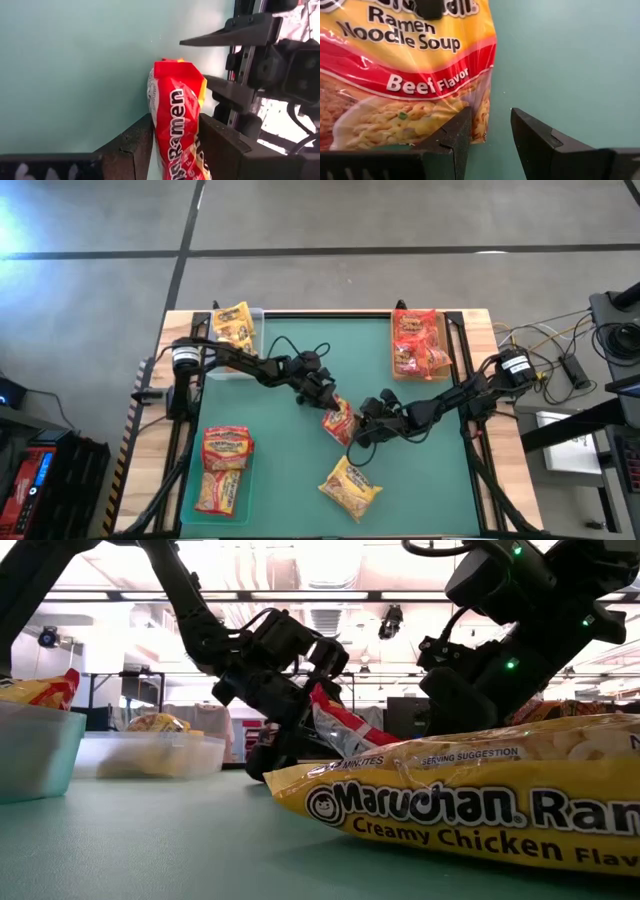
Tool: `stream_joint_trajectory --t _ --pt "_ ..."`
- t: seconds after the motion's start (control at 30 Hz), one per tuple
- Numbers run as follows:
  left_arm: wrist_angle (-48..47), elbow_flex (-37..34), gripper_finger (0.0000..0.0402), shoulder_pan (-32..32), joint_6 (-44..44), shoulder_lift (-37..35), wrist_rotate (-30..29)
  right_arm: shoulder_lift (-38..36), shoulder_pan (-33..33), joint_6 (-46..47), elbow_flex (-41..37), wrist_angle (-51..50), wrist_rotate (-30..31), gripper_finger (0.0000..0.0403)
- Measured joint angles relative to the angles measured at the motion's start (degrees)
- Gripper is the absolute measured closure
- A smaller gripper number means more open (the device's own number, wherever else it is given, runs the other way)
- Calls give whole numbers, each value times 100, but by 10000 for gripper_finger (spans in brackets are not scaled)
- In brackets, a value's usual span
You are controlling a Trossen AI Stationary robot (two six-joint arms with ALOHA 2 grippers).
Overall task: Sort Maruchan noodles
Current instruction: Put the red noodle pack into the green bin
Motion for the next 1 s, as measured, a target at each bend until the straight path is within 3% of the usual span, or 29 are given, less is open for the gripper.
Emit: stream_joint_trajectory --t 0.7,1.0 --pt "-244 191 266 -72 77 16 -95 0 46 -469 6 50 332 271" --pt "-167 191 310 -68 197 16 127 -474 111 -691 13 -464 367 271"
